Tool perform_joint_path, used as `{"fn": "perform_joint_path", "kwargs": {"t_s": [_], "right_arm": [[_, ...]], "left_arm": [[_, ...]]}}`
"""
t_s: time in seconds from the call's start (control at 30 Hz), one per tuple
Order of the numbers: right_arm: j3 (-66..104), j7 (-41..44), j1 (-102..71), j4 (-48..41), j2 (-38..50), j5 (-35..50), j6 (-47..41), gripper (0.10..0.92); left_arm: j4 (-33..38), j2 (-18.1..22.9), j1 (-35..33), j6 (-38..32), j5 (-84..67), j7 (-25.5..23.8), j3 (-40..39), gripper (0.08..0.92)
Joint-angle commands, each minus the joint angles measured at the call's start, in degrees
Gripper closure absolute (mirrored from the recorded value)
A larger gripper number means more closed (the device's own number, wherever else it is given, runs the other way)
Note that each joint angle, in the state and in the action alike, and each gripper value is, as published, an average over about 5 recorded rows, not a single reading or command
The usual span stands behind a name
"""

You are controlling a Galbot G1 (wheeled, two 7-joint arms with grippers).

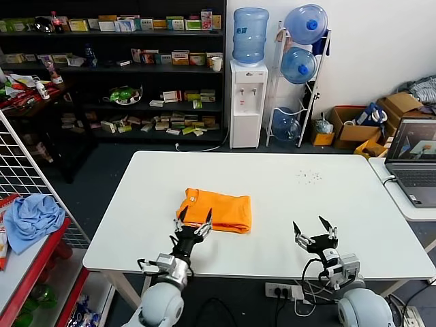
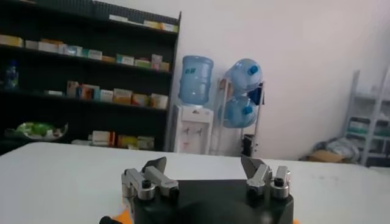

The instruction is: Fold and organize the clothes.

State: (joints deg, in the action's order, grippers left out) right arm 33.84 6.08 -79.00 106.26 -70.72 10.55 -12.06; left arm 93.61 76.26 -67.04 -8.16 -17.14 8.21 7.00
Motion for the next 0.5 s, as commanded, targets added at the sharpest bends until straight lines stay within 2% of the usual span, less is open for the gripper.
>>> {"fn": "perform_joint_path", "kwargs": {"t_s": [0.03, 0.17, 0.3, 0.5], "right_arm": [[5.6, 4.9, 2.6, -2.2, -7.7, -4.5, 0.9, 0.203], [7.5, 5.8, 2.2, -1.7, -9.7, -6.7, 2.0, 0.203], [9.1, 6.4, 1.4, -0.7, -9.8, -7.4, 2.6, 0.203], [11.0, 6.5, 1.1, 0.2, -9.9, -7.1, 2.8, 0.203]], "left_arm": [[4.0, -4.8, -9.4, -1.3, 10.4, -1.3, 12.0, 0.177], [3.6, -2.5, -10.4, -3.4, 14.2, -2.0, 14.7, 0.177], [3.2, -2.3, -10.7, -4.4, 16.5, -2.4, 16.1, 0.177], [5.1, -2.6, -10.6, -1.1, 16.4, -5.2, 19.4, 0.177]]}}
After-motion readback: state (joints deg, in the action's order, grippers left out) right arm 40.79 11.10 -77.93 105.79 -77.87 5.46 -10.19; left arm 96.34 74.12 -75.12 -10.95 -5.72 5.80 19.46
